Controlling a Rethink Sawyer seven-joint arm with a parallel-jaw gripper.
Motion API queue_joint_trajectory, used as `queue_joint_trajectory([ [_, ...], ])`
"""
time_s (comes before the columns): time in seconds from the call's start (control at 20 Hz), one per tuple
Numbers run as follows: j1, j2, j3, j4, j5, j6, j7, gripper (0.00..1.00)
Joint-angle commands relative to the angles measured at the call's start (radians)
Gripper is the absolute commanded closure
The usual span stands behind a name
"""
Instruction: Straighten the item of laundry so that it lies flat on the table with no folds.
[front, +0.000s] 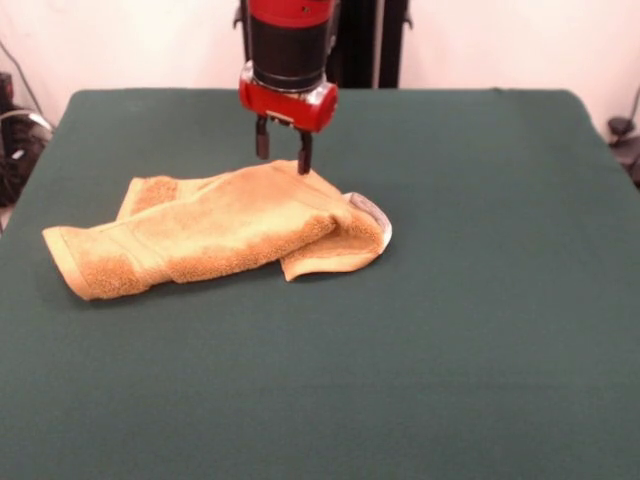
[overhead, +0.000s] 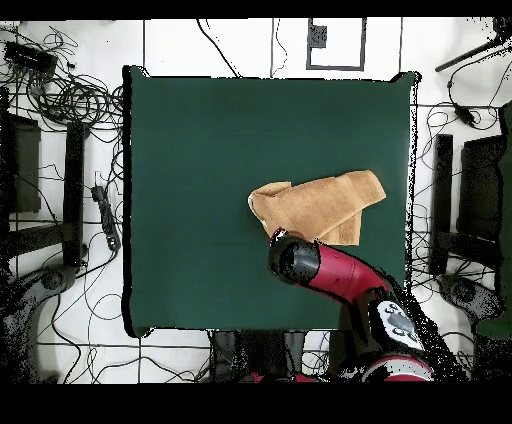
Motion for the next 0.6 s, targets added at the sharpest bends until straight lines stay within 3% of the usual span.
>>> queue_joint_trajectory([
  [0.05,0.015,0.098,0.047,0.014,0.023,-0.061,0.177,0.00],
  [0.6,0.006,0.168,0.048,-0.035,0.022,-0.104,0.164,0.00],
])
